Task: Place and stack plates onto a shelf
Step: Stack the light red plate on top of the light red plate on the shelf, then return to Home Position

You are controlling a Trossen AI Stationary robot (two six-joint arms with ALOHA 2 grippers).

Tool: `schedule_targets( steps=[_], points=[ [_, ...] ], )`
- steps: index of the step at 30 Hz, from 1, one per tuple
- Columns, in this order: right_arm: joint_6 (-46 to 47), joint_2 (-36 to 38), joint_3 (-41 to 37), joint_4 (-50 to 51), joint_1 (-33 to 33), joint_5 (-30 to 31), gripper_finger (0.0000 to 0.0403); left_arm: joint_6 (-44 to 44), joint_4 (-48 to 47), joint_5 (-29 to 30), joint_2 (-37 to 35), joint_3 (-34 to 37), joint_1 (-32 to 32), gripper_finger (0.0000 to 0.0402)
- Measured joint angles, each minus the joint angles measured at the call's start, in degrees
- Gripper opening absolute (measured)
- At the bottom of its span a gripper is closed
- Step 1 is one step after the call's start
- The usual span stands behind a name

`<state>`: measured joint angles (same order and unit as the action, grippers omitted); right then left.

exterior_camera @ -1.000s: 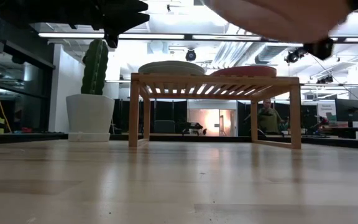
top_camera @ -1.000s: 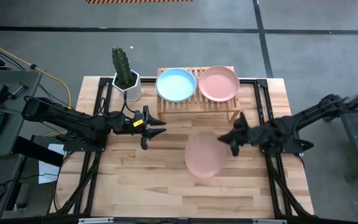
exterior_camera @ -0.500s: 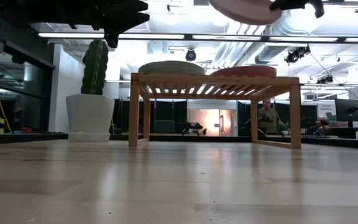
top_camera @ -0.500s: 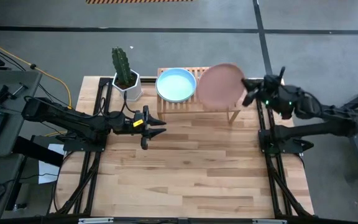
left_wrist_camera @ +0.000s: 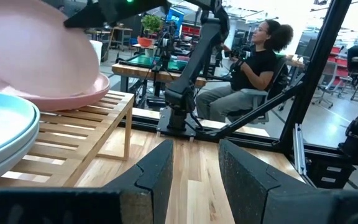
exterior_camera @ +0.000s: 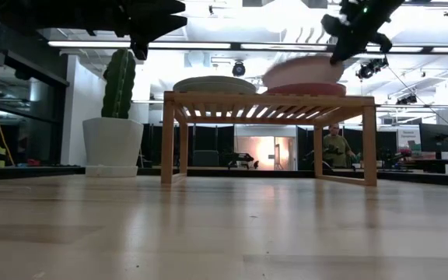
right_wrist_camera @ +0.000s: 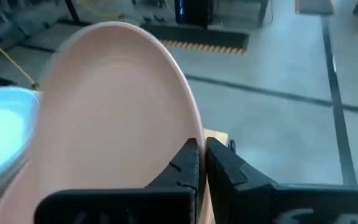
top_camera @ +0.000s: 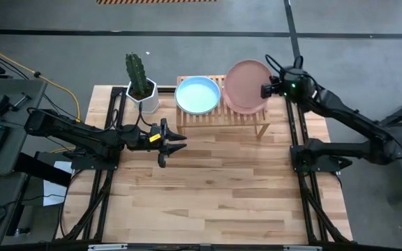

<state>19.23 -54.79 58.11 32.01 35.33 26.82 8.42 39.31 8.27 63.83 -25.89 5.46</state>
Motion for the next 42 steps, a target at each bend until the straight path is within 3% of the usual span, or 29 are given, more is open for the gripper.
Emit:
schedule_targets(
  steps=[4,19,33,42],
  points=[
    [0.2,-1.8,0.0,0.0,3.3,-5.7,0.0,0.0,0.0,0.0,0.0,0.0,0.0,0.0117],
    [0.4,-2.4,0.0,2.0,5.2,-9.1,0.0009,0.0,0.0,0.0,0.0,0.0,0.0,0.0117],
    [-4.8,-0.3,0.0,4.4,5.2,-11.4,0.0199,0.0,0.0,0.0,0.0,0.0,0.0,0.0117],
    [-7.8,9.7,-1.5,14.8,5.1,-15.5,0.0229,0.0,-0.4,0.0,0.0,0.0,0.0,0.0117]
  ],
)
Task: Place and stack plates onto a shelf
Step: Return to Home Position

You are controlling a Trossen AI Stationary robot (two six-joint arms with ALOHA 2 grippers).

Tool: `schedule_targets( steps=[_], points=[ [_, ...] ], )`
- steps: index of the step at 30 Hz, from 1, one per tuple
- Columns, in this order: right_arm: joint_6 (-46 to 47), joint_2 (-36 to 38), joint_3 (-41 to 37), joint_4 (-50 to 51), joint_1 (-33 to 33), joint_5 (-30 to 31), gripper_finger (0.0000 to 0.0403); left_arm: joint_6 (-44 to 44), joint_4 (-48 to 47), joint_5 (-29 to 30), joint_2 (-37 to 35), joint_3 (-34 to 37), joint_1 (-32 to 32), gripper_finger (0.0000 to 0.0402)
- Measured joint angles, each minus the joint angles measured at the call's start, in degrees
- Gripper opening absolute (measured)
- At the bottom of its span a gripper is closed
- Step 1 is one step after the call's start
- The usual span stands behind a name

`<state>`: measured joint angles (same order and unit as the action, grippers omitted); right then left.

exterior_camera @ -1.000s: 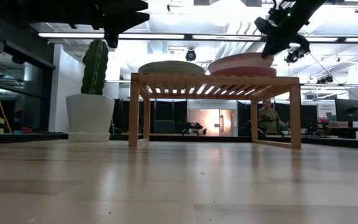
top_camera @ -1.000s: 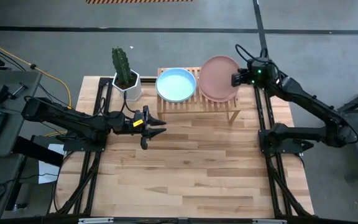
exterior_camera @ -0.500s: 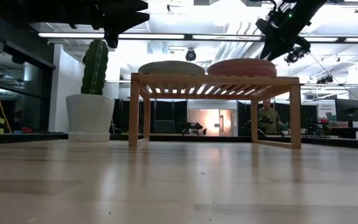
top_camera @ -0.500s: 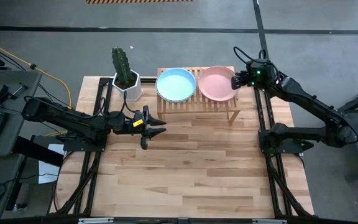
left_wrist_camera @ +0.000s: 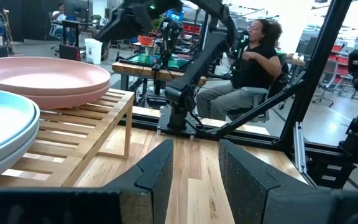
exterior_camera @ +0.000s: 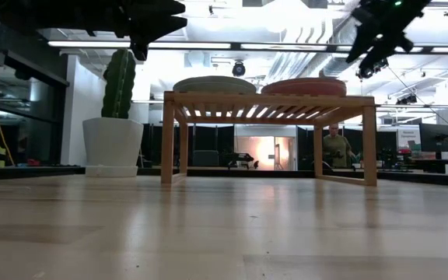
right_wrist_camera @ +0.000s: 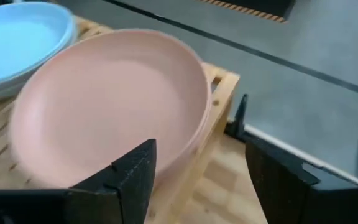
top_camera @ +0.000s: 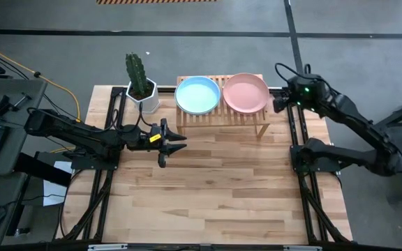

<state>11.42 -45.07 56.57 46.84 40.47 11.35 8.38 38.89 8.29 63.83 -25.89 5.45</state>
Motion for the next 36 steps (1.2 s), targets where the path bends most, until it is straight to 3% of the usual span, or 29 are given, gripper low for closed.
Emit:
schedule_targets(
  steps=[5,11,16,19,24,30,36],
  points=[
    [-1.0,9.5,-5.6,0.6,0.0,-5.0,0.0229,0.0,0.0,0.0,0.0,0.0,-0.2,0.0117],
    [-0.2,22.0,-11.8,-3.2,0.0,-15.1,0.0226,-3.1,3.0,3.0,0.0,-0.2,-0.3,0.0117],
    [1.3,28.9,-15.4,-10.2,0.0,-23.5,0.0192,-7.1,3.5,4.1,0.0,-2.0,-1.6,0.0117],
    [2.8,30.3,-16.0,-10.7,0.0,-23.9,0.0141,-8.5,2.7,4.1,-0.5,-2.6,-2.3,0.0117],
    [2.8,30.6,-16.2,-9.6,0.0,-23.8,0.0016,-13.6,-5.5,6.4,-5.9,-2.6,-3.2,0.0102],
    [2.7,30.5,-16.2,-9.4,0.0,-23.8,0.0018,-15.4,-19.2,8.3,-17.9,-2.2,-5.1,0.001],
    [1.1,30.5,-16.2,-9.4,0.0,-23.8,0.0006,-13.4,-18.9,4.3,-28.2,7.0,-4.0,0.0001]
  ],
)
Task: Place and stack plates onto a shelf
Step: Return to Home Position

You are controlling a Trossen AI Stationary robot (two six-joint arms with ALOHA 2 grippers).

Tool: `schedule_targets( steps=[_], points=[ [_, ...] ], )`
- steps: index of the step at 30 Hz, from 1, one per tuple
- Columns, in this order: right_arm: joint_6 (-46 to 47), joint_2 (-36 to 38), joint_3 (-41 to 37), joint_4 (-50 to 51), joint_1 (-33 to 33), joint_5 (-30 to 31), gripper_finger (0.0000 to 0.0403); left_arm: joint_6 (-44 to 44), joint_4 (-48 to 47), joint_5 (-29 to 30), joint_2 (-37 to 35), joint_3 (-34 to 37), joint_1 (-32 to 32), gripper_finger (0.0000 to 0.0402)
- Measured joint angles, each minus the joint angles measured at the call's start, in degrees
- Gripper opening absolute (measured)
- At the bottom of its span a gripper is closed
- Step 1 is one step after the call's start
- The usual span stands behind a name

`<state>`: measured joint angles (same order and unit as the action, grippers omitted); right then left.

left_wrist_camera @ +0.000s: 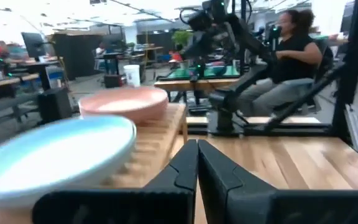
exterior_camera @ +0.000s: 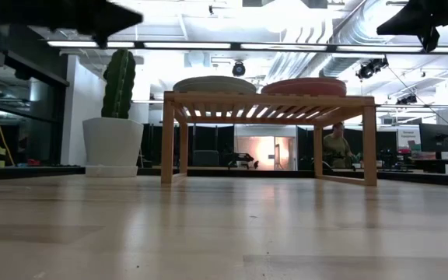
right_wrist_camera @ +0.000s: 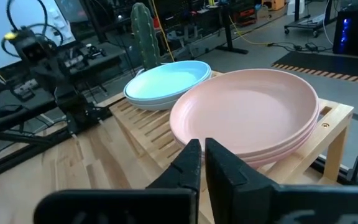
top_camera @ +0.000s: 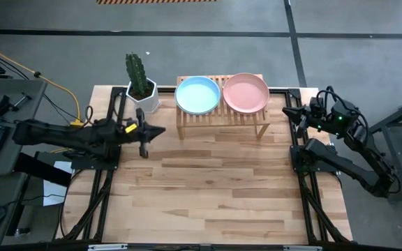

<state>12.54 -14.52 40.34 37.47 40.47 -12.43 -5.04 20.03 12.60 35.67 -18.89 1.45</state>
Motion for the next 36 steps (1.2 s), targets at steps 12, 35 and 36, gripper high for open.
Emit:
schedule_targets(
  steps=[12,35,36],
  points=[
    [-1.0,0.0,0.0,0.4,0.0,0.0,0.0,3.3,6.4,1.6,-9.9,16.7,4.0,0.0],
    [7.1,14.3,-11.2,3.8,0.0,-11.2,0.0,1.9,-1.3,-1.1,-16.6,18.2,2.7,0.0],
    [8.6,13.7,-11.9,2.7,0.0,-12.2,0.0,1.9,-0.9,-1.1,-16.6,18.2,2.7,0.0]
  ],
)
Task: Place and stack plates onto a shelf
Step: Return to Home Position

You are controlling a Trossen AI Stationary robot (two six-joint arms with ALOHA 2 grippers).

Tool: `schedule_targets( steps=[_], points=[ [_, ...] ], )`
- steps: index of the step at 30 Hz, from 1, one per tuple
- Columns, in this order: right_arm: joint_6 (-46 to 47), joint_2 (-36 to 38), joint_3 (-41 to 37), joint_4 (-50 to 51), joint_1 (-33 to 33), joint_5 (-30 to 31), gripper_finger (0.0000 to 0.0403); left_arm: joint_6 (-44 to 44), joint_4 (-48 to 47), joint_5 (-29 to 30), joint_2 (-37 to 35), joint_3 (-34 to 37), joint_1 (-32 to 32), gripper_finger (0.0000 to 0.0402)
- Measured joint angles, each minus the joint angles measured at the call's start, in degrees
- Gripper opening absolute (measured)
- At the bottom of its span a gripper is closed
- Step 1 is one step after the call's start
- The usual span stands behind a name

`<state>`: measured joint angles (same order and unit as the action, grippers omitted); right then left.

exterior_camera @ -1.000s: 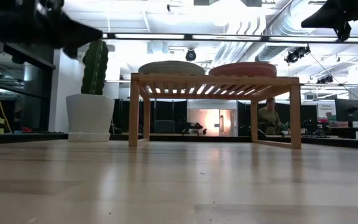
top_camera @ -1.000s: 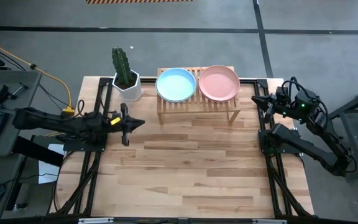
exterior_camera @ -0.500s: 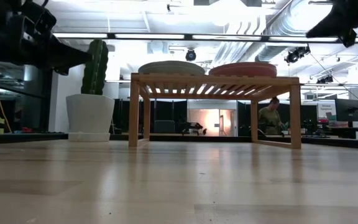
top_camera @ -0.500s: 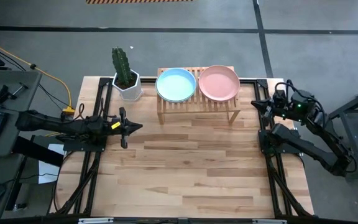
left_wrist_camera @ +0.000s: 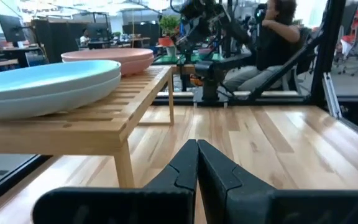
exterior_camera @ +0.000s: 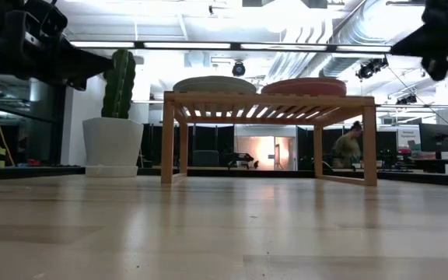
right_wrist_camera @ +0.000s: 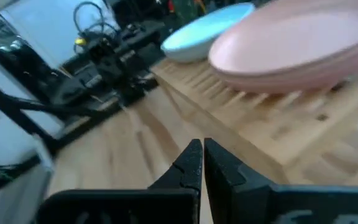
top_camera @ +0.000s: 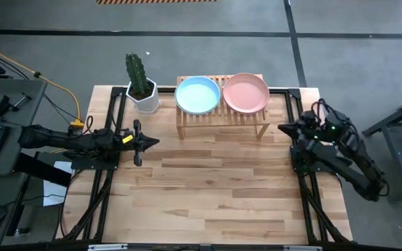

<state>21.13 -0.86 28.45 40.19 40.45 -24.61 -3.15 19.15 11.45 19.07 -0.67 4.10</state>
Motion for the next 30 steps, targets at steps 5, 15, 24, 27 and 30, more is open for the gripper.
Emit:
schedule_targets(
  steps=[5,15,24,27,30],
  points=[
    [8.6,-3.1,-7.8,-26.0,-1.8,-6.0,0.0,0.1,0.9,0.7,-0.2,0.0,0.0,0.0],
    [4.8,-5.2,-16.3,-35.6,-18.4,4.5,0.0,-0.1,0.6,3.7,-0.2,0.0,0.0,0.0],
    [-4.4,-5.3,-16.6,-35.1,-38.7,23.6,0.0,0.0,0.5,5.8,-0.2,0.0,0.0,0.0],
    [-5.3,-5.5,-18.5,-38.0,-45.5,31.1,0.0,0.0,0.5,5.9,-0.2,0.0,0.0,0.0],
    [-6.3,-6.2,-21.3,-41.4,-51.7,36.9,0.0,0.0,0.4,6.0,-0.2,0.0,0.0,0.0]
  ],
)
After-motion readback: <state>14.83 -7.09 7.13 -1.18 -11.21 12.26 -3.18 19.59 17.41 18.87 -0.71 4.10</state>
